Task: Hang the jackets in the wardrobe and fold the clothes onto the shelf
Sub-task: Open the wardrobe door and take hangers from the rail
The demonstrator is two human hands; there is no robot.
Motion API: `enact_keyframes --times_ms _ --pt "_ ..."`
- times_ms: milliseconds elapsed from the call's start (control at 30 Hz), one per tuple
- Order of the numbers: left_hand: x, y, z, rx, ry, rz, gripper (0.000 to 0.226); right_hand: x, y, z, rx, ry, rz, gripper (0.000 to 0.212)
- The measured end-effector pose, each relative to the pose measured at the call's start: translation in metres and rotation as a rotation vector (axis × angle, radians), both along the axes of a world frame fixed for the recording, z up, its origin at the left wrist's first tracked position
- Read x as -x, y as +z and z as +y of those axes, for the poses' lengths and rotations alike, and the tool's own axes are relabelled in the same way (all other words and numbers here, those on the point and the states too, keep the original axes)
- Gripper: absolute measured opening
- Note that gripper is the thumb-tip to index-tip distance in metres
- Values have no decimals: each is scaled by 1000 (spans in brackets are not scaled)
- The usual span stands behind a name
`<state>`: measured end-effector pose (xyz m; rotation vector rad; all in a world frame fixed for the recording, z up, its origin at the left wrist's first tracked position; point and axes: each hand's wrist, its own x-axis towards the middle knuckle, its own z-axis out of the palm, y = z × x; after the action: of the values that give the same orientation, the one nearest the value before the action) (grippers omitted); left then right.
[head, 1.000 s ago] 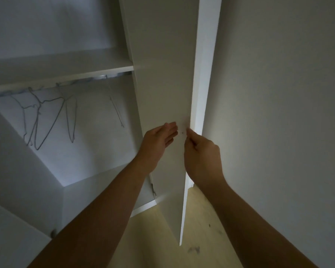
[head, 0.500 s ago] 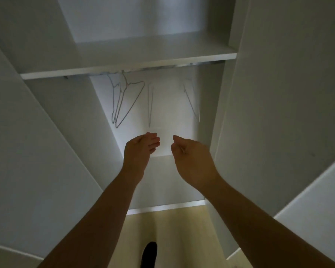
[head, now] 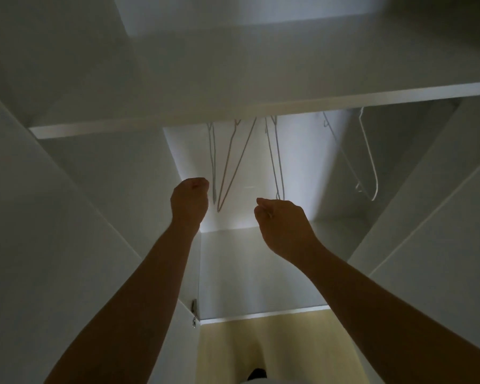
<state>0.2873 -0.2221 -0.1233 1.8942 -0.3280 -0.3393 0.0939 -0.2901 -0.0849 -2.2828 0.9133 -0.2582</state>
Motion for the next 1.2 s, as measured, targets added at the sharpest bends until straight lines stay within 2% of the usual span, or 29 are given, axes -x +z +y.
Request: enact_keyframes --times_ms 67,267,367,467,533,633,767,1000,1200 --pt "-26 -7 -17 -80 -45 9 22 -16 -3 -8 -11 -18 8 42" --pt "-77 -31 -70 -251 -128 28 48 -52 -8 -25 -40 -28 38 43" --pt "-91 -40 -78 -237 -117 -25 39 -64 -10 -32 -49 -46 49 43" --pt "-96 -38 -81 -159 -92 7 28 -73 -11 -37 -63 -58 68 43" --pt "-95 -38 -83 -64 -105 73 29 -77 -11 -40 -62 -64 75 43" --pt "-95 -38 -86 -108 -84 52 38 -80 -12 -41 -51 -69 64 43" --pt "-88 -30 -81 -100 -154 -82 33 -81 -13 -38 -71 -69 45 43" --pt "-87 -9 -71 -58 -87 -232 31 -74 -10 -30 -83 -56 9 43" --pt "-71 -1 -48 -34 9 -222 30 -61 -7 -16 -73 -21 -27 42"
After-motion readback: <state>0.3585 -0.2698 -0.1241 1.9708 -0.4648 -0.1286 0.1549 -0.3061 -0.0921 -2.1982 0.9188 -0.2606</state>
